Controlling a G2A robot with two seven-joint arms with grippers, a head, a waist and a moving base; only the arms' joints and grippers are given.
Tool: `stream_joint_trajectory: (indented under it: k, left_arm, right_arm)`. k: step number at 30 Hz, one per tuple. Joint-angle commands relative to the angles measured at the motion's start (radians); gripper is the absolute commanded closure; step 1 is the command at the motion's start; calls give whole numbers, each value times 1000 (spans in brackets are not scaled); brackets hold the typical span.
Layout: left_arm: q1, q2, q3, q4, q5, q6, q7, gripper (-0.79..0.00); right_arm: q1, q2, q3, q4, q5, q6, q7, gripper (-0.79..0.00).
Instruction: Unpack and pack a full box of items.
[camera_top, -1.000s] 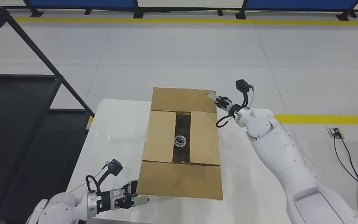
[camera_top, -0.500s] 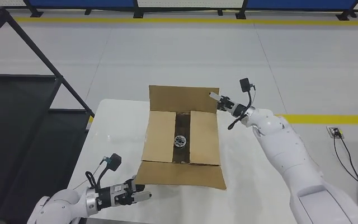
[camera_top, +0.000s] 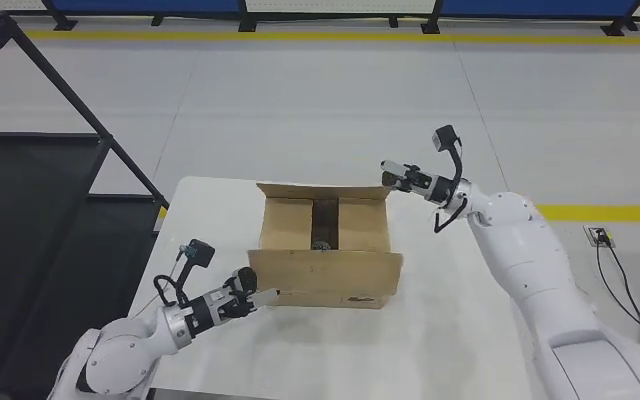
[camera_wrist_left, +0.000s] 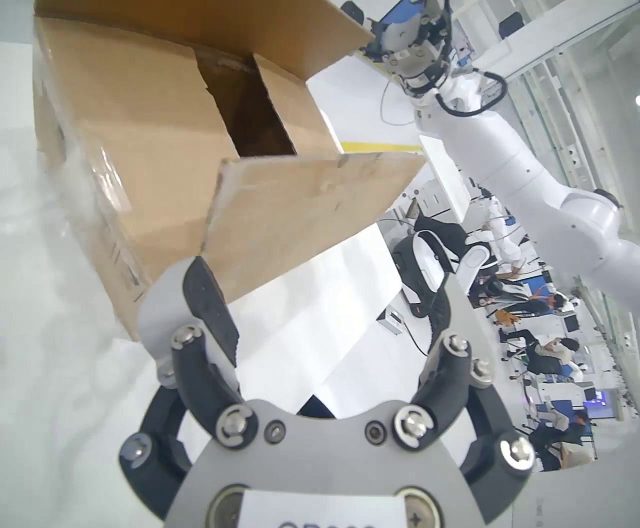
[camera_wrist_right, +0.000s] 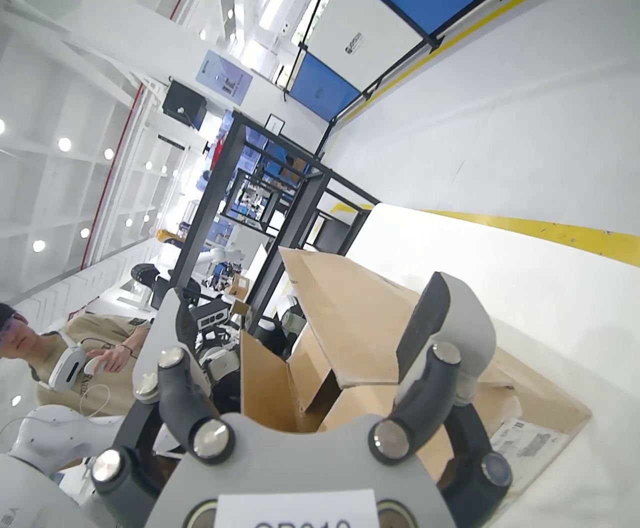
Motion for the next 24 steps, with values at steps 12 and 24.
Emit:
stream_joint_trajectory:
  k: [12, 24]
  left_arm:
    - [-156, -15, 163, 85, 128, 124, 53, -785]
    - [-227, -24, 226, 131, 139, 130, 66, -785]
  right_arm:
    - [-23, 11, -28, -165, -8, 394, 128, -785]
    - [-110, 19, -55, -284, -55, 503, 151, -785]
